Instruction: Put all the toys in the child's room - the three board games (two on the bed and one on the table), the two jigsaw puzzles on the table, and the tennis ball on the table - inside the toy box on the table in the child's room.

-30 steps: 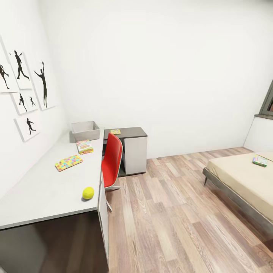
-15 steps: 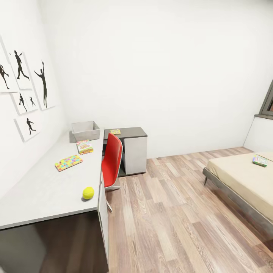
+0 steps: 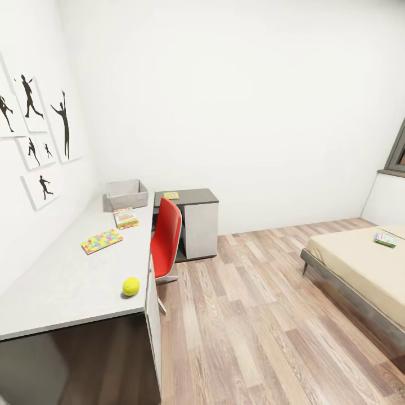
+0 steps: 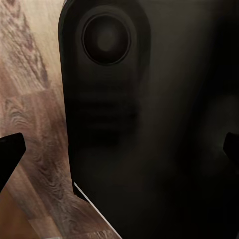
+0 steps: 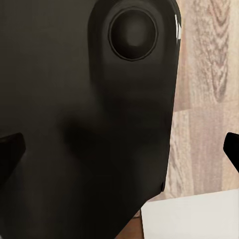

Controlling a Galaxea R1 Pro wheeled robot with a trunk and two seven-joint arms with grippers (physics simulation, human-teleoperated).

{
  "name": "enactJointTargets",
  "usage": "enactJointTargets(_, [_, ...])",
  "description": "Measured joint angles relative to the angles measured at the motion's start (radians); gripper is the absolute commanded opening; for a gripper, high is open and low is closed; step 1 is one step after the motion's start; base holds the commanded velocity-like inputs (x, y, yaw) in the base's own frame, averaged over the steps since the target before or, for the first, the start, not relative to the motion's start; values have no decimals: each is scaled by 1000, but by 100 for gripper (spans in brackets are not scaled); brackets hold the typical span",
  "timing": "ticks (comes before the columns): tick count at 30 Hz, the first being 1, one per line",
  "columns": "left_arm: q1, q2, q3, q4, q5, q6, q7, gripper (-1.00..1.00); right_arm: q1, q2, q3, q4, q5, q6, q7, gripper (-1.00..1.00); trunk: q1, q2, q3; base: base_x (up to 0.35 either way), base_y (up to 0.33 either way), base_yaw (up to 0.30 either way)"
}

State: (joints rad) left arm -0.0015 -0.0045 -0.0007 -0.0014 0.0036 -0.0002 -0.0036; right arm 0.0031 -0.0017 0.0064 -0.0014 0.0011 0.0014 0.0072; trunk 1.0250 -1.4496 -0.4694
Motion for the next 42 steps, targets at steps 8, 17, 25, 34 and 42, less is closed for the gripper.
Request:
enactJointTargets(8, [0,0,0,0,0,0,0,100,0,0,0,0,0,0,0,100,0,0,0,0,0,0])
enactJointTargets(17, [8,15,0,-1,1,-1,1,100,-15,3,-4,-9,-2,0,0,100,0,0,0,0,0,0])
enactJointTargets(25, [13,33,2,-8,2,-2,3,100,-41,4,-12,-30,-4,10,-2,100,0,0,0,0,0,0])
enactJointTargets(34, [-7,40,2,-22,3,-2,4,100,-78,6,-15,-41,-4,25,-3,100,0,0,0,0,0,0])
enactJointTargets(42, [-27,41,3,-26,4,2,5,100,-106,8,-16,-44,-5,61,-3,100,0,0,0,0,0,0])
